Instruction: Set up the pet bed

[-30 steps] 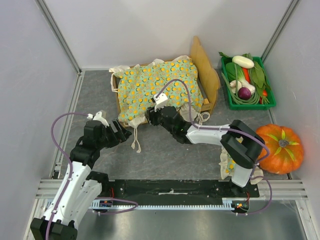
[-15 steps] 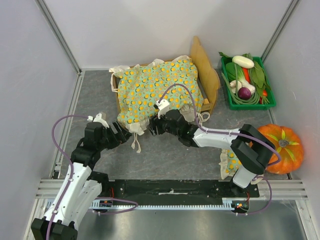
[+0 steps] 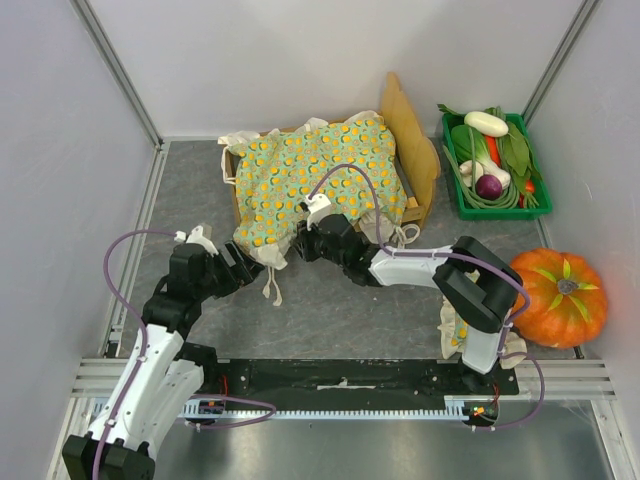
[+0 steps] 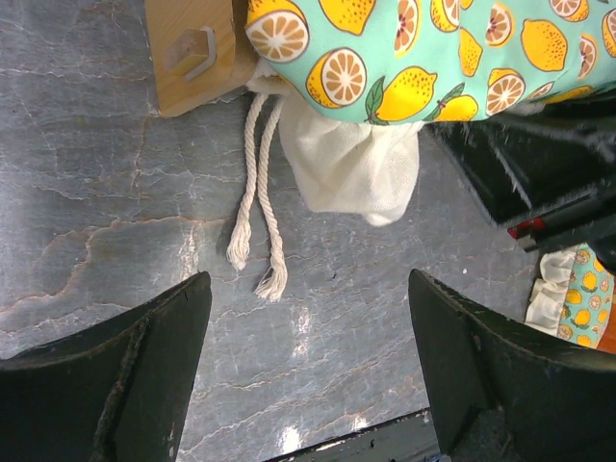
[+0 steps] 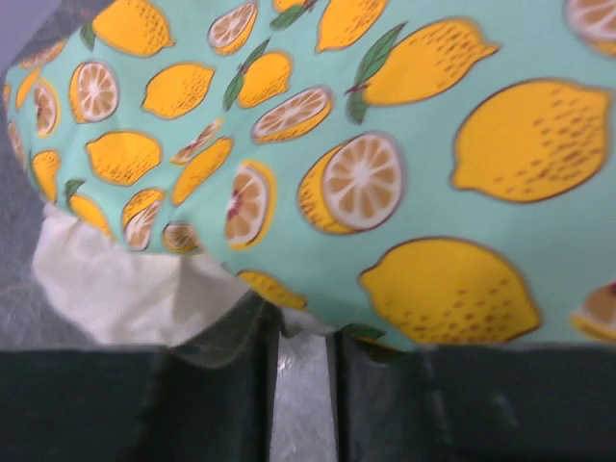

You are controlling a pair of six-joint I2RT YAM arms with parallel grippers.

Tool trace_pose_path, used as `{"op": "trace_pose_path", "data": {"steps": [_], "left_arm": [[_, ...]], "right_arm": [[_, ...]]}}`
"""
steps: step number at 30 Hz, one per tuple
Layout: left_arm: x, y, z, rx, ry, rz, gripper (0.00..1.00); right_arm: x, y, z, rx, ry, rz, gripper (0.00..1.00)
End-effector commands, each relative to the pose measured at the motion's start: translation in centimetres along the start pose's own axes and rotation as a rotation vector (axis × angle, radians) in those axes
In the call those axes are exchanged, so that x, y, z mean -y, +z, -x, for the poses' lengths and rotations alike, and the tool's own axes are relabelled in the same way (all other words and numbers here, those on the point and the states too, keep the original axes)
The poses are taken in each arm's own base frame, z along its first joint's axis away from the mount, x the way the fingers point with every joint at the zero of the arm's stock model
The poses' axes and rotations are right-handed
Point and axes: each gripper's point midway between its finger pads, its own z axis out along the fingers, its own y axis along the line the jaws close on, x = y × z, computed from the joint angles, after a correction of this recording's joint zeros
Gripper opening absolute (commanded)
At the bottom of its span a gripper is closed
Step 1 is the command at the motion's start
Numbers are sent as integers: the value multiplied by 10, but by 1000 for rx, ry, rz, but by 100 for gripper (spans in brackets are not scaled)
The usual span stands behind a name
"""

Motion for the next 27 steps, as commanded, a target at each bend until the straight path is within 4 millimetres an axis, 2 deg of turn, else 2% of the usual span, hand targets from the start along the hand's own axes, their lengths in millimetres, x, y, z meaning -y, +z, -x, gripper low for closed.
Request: {"op": "trace_pose_path", "data": {"steps": [1,2,4,6,15,18,20,21,22,24,27], "left_arm": [[10,-3,8,33,-18,-39,89],[9,-3,9,35,-17,-36,89],[8,-4,9,42,-18,-29,89],[6,-4,9,48,-20,-27,89],[8,-3,9,46,-20,-34,88],[8,-3,8,44,-19,-34,88],[7,-3,8,43,-19,-33,88],[7,-3,8,42,-20,-32,88],[6,-2,7,41,-20,-30,88],[5,-2,7,43,-25,-30,88],[4,-1,5,40,-26,-29,88]], "right_arm": [[-1,7,59,180,11,-18,19],[-3,2,74,227,12,-12,7],[-2,-3,86,264,-4,-20,4],[-3,-7,98,293,-21,-26,3],[16,3,98,373,-11,-111,4],[23,5,115,449,0,-160,6],[29,18,104,408,-35,-192,9],[28,25,108,405,-39,-195,10],[33,37,87,345,-49,-211,11],[36,45,71,311,-44,-214,11],[52,53,35,235,-21,-271,12]]}}
